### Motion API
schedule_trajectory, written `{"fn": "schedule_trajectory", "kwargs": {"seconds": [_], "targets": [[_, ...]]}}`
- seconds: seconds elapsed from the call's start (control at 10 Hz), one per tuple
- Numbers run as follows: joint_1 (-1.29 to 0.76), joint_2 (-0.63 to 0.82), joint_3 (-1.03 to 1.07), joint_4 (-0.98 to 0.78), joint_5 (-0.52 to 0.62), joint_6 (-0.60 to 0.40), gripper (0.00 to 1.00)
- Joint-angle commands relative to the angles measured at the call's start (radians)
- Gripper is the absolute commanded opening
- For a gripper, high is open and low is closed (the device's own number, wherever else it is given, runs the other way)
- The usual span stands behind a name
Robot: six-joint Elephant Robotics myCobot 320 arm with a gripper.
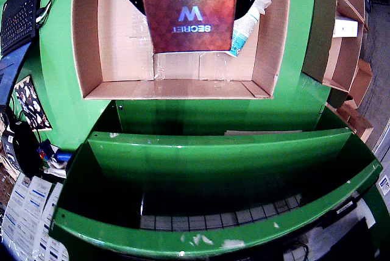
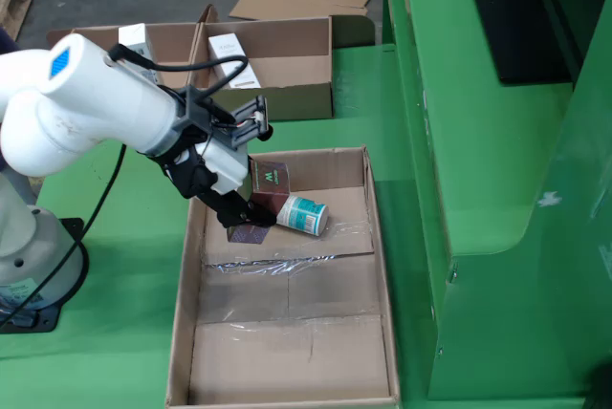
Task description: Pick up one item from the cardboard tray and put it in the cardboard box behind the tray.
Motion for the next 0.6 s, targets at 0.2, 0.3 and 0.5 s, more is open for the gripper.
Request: {"fn": "schedule_trajectory", "kwargs": {"seconds": [0.2, 0.3, 0.5], "targets": [[0.009, -0.002, 0.293, -0.190, -0.007, 0.004, 0.00], [0.009, -0.002, 0.293, -0.190, -0.007, 0.004, 0.00], [0.017, -0.026, 0.349, -0.225, -0.010, 0.002, 0.00]]}}
